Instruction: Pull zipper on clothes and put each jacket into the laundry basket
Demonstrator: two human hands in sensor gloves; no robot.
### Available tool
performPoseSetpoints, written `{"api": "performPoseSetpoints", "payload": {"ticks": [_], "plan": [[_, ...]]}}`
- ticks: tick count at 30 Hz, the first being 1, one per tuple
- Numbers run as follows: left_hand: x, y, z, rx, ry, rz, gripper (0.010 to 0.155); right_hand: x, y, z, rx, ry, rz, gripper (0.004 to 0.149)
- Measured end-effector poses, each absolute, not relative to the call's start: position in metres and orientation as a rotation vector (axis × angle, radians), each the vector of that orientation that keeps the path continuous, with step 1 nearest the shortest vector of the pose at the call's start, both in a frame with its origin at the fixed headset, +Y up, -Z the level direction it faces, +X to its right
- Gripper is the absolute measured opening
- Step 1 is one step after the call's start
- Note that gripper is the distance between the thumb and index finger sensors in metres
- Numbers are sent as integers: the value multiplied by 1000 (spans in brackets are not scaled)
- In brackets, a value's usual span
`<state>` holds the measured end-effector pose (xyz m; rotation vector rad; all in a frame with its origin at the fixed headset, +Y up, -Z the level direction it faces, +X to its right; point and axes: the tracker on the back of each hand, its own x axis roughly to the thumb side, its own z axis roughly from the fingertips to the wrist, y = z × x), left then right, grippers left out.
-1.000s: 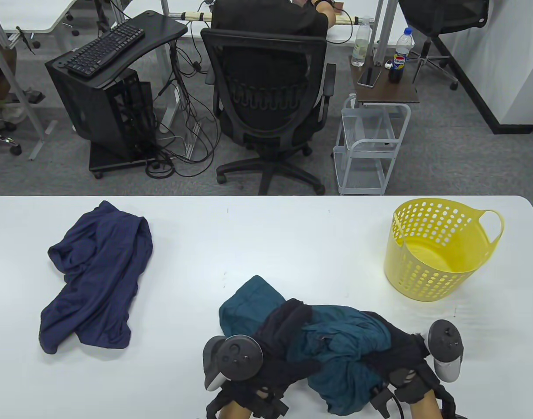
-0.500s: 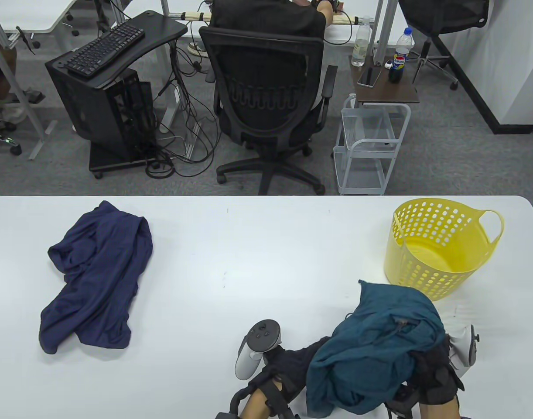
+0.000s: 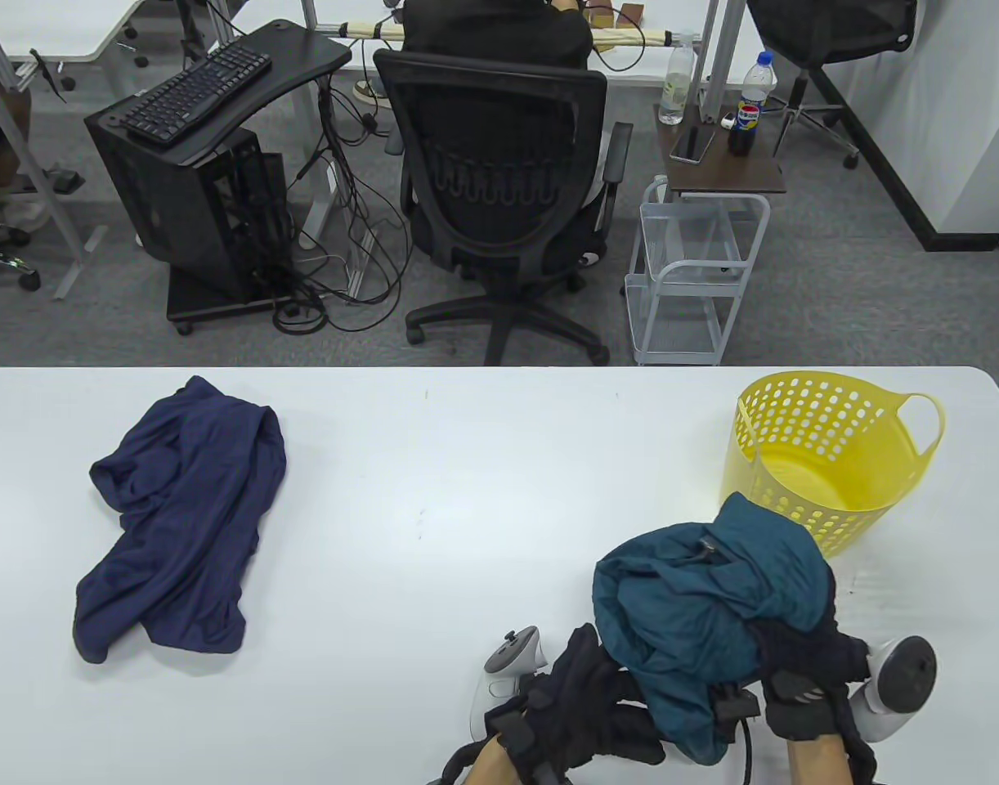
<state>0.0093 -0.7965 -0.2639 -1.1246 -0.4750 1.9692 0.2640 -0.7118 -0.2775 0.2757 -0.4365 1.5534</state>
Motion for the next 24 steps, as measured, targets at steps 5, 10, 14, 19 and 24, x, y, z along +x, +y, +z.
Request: {"api": "performPoseSetpoints", "payload": {"ticks": [5,10,14,19,24], "plan": [[-13,-791,-271,-975,-384,2087,99,225,-714,-279,444,-167,1907,84],[-34,-790,-275,-890,-278,2105,100,199,-726,-281,619,229,2035,106],[-39,-791,-283,-862,-316,2039,98,199,-726,-279,650,341,2127,122],[-29,-780,-277,-940,-428,1794,95,195,-716,-275,568,-88,2401,104],[-43,-769,-284,-827,-398,1508,95,187,-715,-272,555,-261,2537,84]]}}
